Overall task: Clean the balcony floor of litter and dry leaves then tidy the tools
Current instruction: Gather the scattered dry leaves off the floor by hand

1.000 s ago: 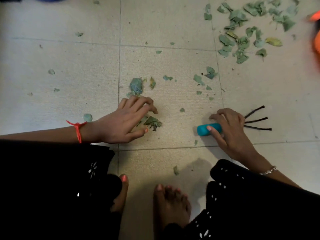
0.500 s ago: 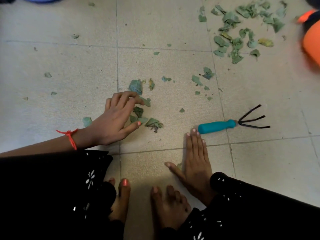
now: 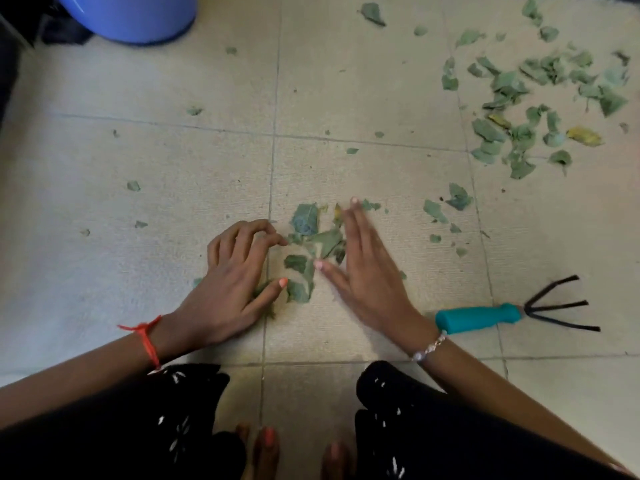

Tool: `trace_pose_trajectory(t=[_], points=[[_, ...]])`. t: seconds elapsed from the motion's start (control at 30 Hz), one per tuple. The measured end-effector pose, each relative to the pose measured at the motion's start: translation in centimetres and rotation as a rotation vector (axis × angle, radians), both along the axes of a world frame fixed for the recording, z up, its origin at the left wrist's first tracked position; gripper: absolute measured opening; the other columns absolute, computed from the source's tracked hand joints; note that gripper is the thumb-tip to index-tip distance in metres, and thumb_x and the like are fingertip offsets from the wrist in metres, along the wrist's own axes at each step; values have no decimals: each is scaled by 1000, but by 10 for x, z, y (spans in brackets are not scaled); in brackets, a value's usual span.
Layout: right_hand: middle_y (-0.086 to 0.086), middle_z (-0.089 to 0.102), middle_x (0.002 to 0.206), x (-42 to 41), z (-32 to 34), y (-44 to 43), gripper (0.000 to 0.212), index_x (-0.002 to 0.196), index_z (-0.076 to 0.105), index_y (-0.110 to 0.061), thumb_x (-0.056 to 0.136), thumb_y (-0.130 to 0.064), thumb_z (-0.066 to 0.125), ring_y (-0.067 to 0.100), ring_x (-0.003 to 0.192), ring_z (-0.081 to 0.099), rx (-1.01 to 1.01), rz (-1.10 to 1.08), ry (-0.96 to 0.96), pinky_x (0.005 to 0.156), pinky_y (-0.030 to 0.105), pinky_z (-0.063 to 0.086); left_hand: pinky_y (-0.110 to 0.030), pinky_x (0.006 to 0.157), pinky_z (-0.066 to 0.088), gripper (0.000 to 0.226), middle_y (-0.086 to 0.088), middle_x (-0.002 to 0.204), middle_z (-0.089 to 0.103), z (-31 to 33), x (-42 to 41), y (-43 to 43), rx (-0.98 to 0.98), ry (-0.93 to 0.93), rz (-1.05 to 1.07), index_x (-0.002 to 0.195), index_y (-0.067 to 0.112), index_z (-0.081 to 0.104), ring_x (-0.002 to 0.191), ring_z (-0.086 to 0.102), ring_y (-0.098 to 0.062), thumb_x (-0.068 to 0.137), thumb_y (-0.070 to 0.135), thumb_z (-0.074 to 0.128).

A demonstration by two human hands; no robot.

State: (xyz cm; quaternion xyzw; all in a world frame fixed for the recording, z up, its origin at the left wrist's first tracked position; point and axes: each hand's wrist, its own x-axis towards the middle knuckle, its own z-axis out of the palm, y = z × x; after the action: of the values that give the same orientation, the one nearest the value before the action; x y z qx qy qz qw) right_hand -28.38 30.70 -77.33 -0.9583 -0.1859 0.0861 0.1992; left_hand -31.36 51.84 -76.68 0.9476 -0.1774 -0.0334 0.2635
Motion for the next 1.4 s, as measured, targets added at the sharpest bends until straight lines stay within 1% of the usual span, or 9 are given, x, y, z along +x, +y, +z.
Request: trace_pose_trajectory(t=[0.1,0.3,0.5,0.67,0.9,1.03,1.13,1.23,1.4], points=[[5,-4,158,0,5,9,92,149,6,-12,84,-67,40,13,145,1,128,36,36,115,29,16,-22,102,10,41,0,129,33,2,3,4,-32,8,52,124,19,38,127,25,-17,92,42,32],[14,6,156,-37,-10,42,105,148,14,-12,73,-81,41,27,146,3,-72,274,-175,117,48,4,-32,114,11,47,-7,140,37,-1,1,20,-149,54,146,132,9,41,138,22,-12,96,35,27],[16,16,155,-10,-14,67,83,145,27,-12,85,-67,42,28,145,9,-90,67,-260,117,50,6,-43,118,11,52,-5,151,29,-4,-4,21,-180,36,287,140,10,35,145,14,-15,95,37,29],[15,15,156,23,-13,40,76,146,25,-13,90,-62,37,30,145,8,-89,-120,-301,117,47,4,-34,118,-3,66,-11,157,11,-12,-12,4,20,43,485,148,10,20,146,-2,-21,93,47,22],[8,29,152,30,-14,21,54,143,31,-9,99,-39,33,18,143,20,227,-146,-133,117,28,12,-36,117,-6,72,-15,157,5,-20,25,-51,157,23,299,149,6,14,146,-2,-24,93,52,12],[0,45,137,28,-5,11,40,136,43,-5,100,-20,35,5,128,38,652,-303,-55,106,12,28,-31,119,1,69,-11,156,16,-12,53,-78,-128,94,155,148,5,18,146,8,-19,94,48,17],[0,45,136,27,-2,4,40,135,43,-5,99,-19,37,5,129,39,746,-353,-50,108,16,30,-23,115,22,52,-6,148,37,-2,56,-76,-538,221,145,144,7,32,138,30,-10,98,32,30],[8,36,147,25,-4,6,51,140,37,-6,96,-32,45,12,138,29,649,-244,-26,113,24,26,-22,115,21,46,0,142,44,2,52,-56,-571,150,207,136,10,45,136,32,-5,98,32,31],[11,19,154,23,-10,22,78,143,31,-12,84,-61,46,22,144,10,200,20,-154,117,39,13,-29,119,3,52,2,148,34,2,37,0,-328,1,342,135,12,44,144,15,-11,95,40,29]])
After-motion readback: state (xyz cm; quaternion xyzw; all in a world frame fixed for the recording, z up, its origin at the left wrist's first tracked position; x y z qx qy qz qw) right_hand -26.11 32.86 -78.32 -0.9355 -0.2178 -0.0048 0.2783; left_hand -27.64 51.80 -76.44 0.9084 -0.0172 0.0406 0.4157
